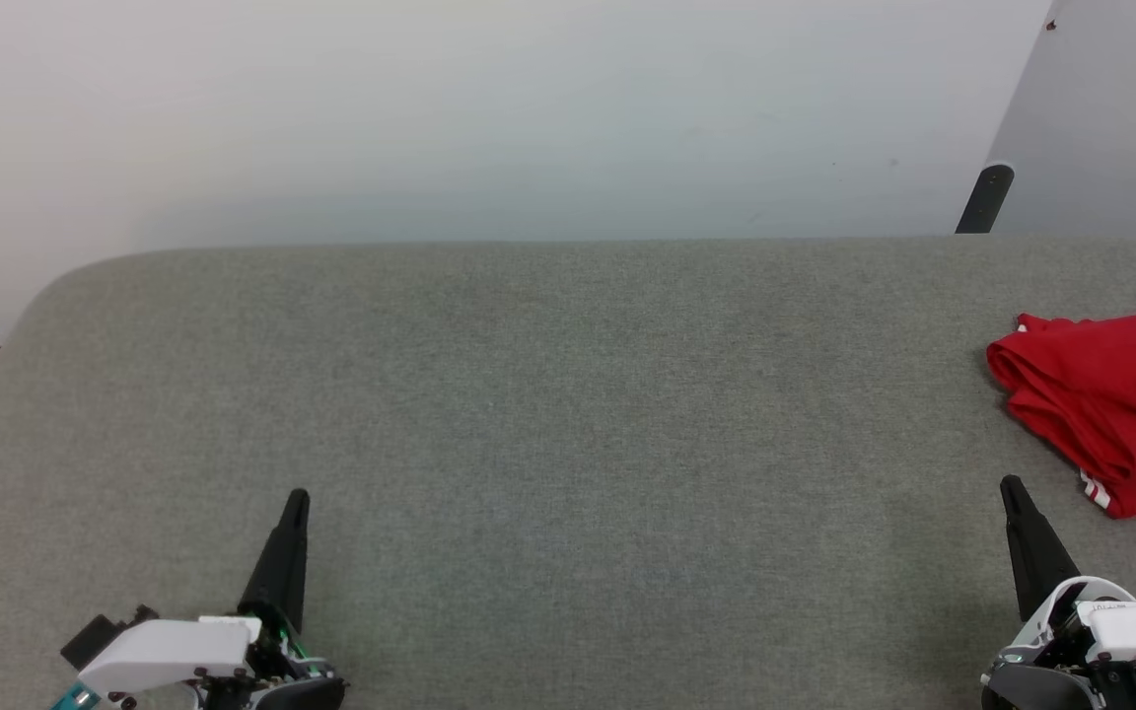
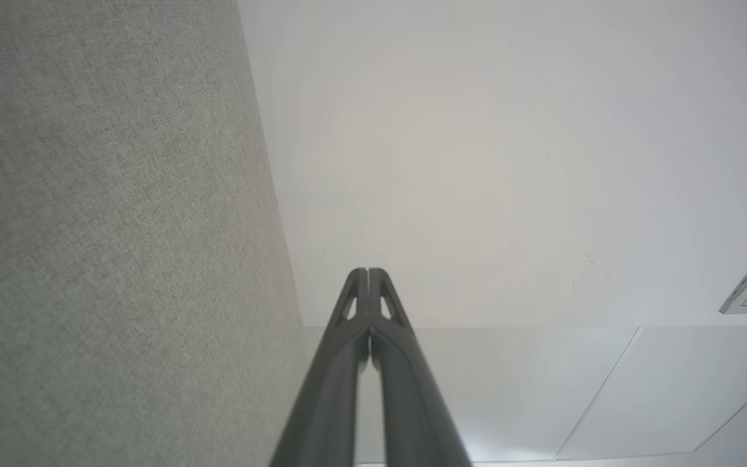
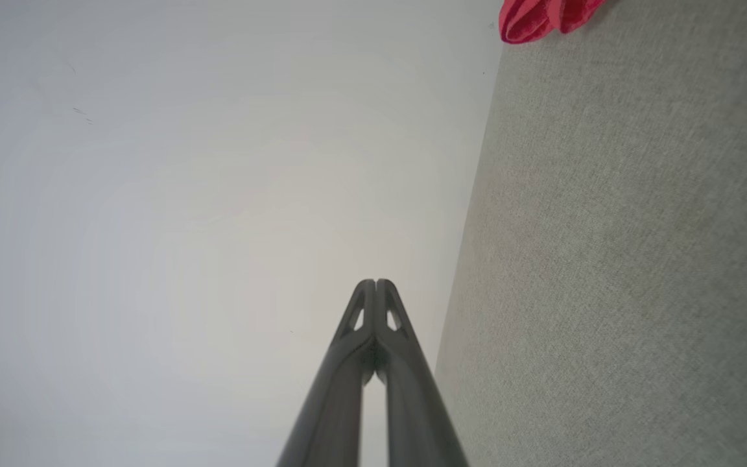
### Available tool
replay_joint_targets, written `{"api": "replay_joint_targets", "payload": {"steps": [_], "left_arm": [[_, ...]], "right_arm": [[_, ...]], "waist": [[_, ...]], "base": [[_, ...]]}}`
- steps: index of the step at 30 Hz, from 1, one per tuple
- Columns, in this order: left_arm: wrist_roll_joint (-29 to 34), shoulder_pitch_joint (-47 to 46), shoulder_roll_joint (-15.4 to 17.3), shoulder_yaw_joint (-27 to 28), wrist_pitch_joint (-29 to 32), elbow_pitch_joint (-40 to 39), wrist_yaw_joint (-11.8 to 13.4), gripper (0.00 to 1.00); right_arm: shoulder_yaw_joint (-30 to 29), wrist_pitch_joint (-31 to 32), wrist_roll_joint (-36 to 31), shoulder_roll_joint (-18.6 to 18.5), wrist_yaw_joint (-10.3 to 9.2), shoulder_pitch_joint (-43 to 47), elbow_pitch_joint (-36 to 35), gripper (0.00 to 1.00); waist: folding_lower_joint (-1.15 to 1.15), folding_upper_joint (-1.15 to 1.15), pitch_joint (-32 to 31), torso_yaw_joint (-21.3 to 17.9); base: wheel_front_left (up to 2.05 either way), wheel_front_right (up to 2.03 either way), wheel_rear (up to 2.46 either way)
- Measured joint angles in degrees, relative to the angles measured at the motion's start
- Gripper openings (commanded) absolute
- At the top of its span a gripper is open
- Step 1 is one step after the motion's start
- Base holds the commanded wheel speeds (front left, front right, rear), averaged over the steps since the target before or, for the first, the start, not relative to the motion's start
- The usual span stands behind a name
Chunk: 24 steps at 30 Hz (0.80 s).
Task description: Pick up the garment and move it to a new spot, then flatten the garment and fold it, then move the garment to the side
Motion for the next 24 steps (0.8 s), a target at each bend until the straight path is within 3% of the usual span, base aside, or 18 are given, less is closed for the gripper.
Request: {"api": "replay_joint_targets", "payload": {"steps": [24], "left_arm": [[0.07, -0.01, -0.05, 0.08, 0.05, 0.00, 0.00, 0.00]], "right_arm": [[0.02, 0.00, 0.00, 0.00, 0.00, 0.00, 0.00, 0.00]], "waist": [[0.00, 0.00, 0.00, 0.00]], "base": [[0.00, 0.00, 0.00]]}}
